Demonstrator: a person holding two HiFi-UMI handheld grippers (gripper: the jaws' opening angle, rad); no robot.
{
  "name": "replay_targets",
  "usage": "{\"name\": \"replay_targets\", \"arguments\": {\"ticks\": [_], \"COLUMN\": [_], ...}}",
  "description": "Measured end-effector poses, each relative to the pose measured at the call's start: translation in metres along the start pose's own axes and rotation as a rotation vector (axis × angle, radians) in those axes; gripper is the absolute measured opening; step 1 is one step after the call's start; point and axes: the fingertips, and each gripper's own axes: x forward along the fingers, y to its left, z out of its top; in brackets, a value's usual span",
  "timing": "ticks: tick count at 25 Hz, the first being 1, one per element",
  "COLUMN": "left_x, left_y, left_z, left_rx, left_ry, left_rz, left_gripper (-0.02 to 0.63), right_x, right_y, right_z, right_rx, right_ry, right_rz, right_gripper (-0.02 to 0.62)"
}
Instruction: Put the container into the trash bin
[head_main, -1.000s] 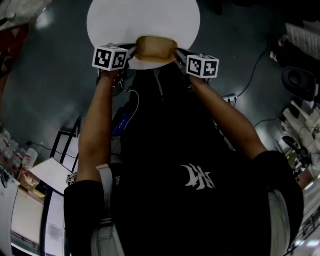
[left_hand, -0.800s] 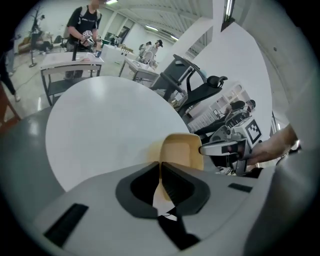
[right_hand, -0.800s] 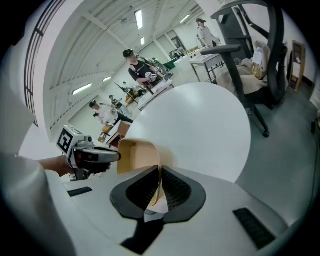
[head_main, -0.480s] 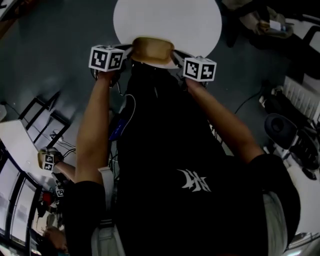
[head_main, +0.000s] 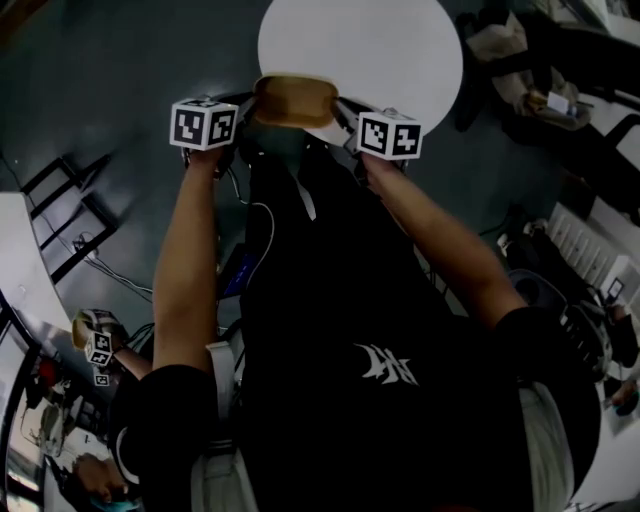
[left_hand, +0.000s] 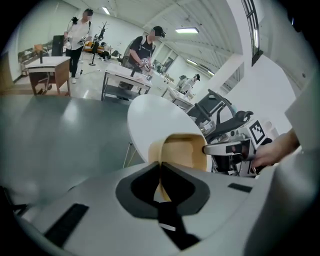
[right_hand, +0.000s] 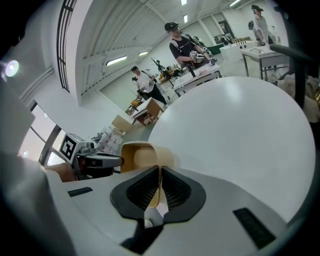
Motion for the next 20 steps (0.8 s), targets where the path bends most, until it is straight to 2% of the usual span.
{"name": "replay_targets", "arguments": {"ticks": [10,20], "left_x": [-0.049,-0.104], "left_y": [0.07,0.14], "left_z": [-0.021,-0.08], "left_rx": [-0.102,-0.244], "left_ry": [-0.094,-0.176], "left_rz": [0.058,0.143], "left_gripper": [0.017,0.015], "right_x": [0.064,0.133], "right_y": [0.061,0.129], "right_z": [0.001,-0.032], "right_rx": [-0.089,-0.18], "right_ry": [0.064,0.159], "right_rz": [0.048,0.101], "right_gripper": [0.048,0.048]}}
